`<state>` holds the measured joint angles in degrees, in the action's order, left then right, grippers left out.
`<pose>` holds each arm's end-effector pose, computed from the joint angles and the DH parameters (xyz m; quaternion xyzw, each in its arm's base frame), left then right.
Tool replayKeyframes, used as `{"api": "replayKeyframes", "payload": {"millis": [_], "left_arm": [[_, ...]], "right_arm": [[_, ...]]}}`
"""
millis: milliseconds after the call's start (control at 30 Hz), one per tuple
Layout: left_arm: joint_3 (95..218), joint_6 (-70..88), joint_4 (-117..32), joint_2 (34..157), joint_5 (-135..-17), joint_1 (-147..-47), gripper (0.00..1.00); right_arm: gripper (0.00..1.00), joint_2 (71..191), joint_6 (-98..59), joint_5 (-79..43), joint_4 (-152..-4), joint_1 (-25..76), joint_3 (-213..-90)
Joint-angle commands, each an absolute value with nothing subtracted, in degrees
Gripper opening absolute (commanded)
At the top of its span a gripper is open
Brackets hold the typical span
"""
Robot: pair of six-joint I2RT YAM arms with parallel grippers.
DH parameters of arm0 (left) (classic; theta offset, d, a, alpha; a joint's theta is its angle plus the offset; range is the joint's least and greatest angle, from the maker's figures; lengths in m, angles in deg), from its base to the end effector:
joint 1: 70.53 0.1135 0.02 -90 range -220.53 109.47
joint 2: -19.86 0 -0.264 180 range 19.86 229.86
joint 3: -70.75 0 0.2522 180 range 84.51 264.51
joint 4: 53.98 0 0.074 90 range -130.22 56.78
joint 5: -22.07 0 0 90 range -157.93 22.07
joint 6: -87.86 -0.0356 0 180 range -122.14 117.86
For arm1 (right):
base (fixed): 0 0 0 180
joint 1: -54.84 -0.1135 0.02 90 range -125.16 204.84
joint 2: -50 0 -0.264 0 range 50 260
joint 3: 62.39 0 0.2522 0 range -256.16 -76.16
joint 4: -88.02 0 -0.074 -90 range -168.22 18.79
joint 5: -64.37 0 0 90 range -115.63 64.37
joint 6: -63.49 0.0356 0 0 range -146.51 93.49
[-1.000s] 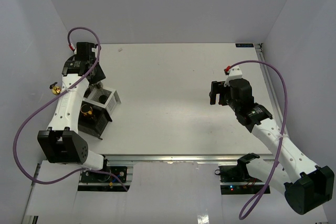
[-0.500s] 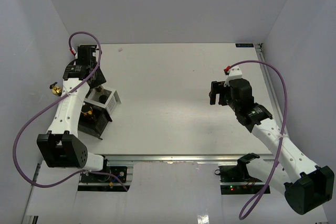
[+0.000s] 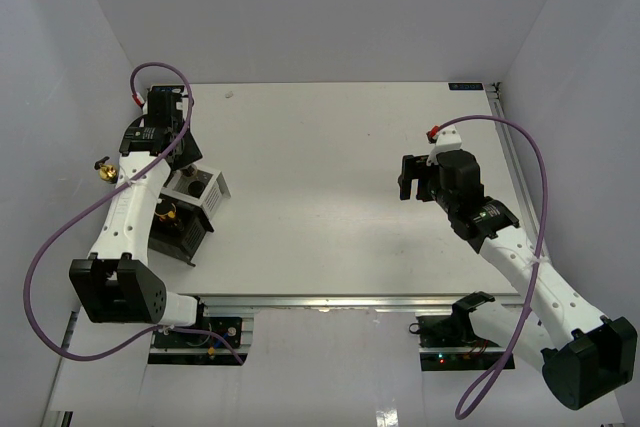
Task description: Organize the condiment bottles
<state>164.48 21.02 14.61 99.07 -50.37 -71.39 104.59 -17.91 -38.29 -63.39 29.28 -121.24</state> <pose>0.2782 0.0066 0.3487 -0.2280 0.9132 0.0786 0.3284 0.1997 0.0869 0.3026 -0.0640 0.8348 0.0697 0.5424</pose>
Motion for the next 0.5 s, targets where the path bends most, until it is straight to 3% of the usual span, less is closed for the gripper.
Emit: {"api": "replayKeyframes", "payload": {"millis": [0,467], "left_arm": [[163.6,21.5,15.4,97.1,-49.6,-71.1,0.00],[165.0,21.3,17.9,97.0,-49.7,-71.1,0.00]], "right_arm": [[0.87,103.7,-18.0,-37.8,-65.8,29.5,-120.5],[0.87,104.1,-18.2,-37.2,-65.6,29.5,-121.2]]}}
